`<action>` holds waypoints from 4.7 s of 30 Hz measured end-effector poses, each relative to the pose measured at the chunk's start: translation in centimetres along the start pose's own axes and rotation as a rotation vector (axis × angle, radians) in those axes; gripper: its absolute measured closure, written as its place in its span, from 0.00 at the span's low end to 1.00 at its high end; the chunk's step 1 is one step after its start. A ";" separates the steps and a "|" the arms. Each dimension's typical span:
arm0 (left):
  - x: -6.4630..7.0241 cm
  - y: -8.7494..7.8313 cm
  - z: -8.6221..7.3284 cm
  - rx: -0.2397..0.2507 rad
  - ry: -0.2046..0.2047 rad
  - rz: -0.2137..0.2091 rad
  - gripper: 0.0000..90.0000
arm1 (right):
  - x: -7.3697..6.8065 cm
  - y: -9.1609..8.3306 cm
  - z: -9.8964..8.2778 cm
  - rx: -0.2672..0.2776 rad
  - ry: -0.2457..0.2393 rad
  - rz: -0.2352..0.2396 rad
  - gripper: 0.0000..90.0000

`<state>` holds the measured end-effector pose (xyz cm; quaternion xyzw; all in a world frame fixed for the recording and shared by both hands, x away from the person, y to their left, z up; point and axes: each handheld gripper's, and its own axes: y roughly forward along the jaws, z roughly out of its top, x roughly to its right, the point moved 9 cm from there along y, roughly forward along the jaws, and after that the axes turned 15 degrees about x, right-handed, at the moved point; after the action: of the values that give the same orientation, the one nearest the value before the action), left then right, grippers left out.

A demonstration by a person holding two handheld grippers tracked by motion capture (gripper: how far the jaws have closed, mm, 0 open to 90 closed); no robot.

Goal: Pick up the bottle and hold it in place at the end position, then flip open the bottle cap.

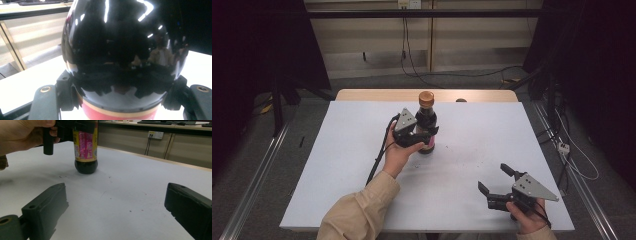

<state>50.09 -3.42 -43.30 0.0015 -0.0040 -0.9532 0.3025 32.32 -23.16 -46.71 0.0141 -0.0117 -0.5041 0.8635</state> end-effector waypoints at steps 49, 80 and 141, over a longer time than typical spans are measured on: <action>-0.1 0.3 -0.5 0.004 -0.020 -0.045 0.33 | -0.3 1.6 -0.1 -0.042 0.038 0.026 0.04; 0.0 0.2 -0.6 0.001 -0.027 -0.036 0.33 | 0.0 6.4 2.1 -0.091 0.115 0.026 0.01; 0.0 0.1 -0.5 0.004 -0.065 -0.012 0.32 | -1.9 14.8 9.4 -0.110 0.085 0.158 0.37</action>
<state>50.12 -3.53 -43.84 -0.0288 -0.0159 -0.9545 0.2964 43.92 -14.34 -36.80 -0.0128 0.0518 -0.4331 0.8998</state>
